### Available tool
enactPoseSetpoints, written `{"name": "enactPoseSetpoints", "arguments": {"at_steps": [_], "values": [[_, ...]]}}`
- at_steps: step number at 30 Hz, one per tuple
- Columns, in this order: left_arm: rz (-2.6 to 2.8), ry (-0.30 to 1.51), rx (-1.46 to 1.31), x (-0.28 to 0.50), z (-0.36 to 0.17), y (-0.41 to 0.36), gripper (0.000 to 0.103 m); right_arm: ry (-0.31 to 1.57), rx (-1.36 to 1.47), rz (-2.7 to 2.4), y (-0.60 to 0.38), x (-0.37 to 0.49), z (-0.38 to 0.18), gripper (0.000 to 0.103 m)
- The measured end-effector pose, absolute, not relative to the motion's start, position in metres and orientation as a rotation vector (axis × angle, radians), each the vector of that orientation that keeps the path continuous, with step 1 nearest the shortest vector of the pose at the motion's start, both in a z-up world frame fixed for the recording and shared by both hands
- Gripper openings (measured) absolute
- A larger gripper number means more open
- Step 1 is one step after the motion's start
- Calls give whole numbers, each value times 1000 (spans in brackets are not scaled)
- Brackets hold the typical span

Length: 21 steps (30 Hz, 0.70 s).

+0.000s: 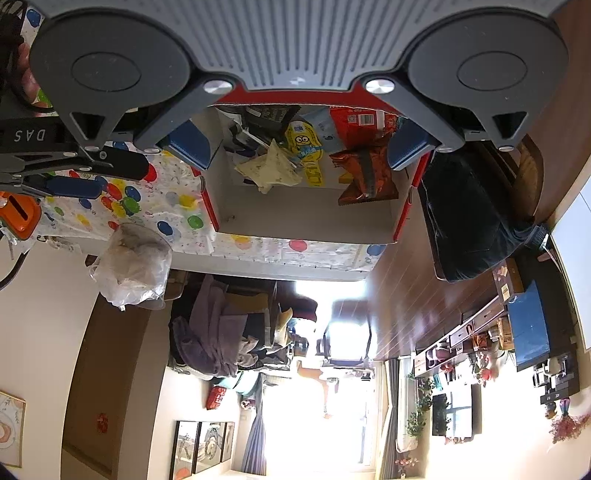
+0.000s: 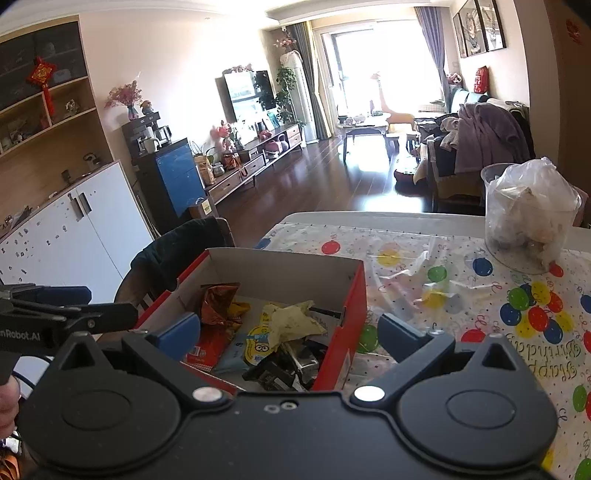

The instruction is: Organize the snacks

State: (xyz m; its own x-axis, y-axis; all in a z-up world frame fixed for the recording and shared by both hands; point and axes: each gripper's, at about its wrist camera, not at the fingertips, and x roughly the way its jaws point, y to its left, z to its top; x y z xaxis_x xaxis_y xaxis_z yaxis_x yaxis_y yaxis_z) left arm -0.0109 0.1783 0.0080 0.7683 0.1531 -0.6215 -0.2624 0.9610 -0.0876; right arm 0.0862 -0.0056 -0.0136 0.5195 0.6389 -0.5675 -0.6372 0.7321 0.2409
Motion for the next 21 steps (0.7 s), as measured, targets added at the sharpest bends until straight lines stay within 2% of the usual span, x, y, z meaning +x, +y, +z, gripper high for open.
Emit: {"name": "enactPoseSetpoints", "arguments": {"at_steps": [21], "values": [[220, 713, -214, -13, -7, 174, 103, 720, -32, 717, -11, 83, -22, 103]]}}
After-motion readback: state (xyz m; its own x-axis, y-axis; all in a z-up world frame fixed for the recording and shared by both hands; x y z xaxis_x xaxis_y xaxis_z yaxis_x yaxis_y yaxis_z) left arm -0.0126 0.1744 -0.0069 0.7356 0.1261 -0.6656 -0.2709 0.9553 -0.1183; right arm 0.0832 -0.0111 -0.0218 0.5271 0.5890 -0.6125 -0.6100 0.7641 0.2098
